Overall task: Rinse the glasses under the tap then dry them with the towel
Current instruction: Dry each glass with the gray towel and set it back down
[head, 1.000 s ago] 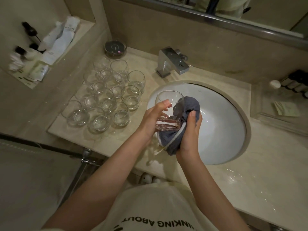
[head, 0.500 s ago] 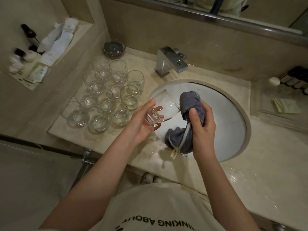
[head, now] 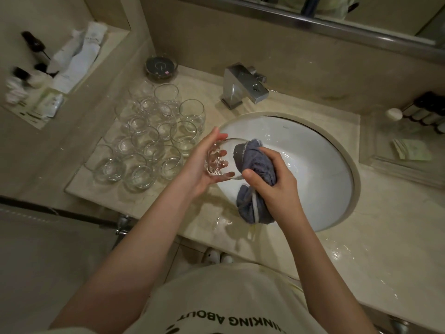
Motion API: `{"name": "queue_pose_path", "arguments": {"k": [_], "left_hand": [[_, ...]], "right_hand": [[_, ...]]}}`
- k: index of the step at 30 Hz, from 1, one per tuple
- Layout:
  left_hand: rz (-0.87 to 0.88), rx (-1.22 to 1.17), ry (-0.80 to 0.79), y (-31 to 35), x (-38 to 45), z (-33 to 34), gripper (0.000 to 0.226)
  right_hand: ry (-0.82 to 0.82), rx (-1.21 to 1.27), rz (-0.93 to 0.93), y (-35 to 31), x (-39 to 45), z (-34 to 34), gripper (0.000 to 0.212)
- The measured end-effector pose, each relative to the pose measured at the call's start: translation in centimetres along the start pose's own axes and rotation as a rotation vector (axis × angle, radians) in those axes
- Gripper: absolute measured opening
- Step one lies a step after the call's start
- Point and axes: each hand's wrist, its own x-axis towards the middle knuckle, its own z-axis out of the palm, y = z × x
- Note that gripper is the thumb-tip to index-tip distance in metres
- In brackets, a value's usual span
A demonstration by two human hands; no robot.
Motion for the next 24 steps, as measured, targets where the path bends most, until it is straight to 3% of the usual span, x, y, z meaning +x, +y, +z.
{"name": "queue_pose_path", "arguments": {"k": [6,12,17,24], "left_hand": [[0.135,0.221,0.071,-0.2,0.4,0.1,0.039],[0.302,0.466,0.08,0.7,0.6,0.9,0.023],[0.39,0.445,0.007,0.3,0.9,1.4,0.007],[0.466,0.416,-0.012,0.0,0.7,1.6,0.012]], "right_hand": [[-0.128,-0.018,0.071,0.4,0.7,-0.2,0.057],[-0.221,0.076,0.139,1.5,0.7,0.7,0.069],[-0.277,0.256,0.203,1.4,0.9,0.8,0.06],[-0.308,0.461,0.287,1.3,0.8,1.1,0.044]]}}
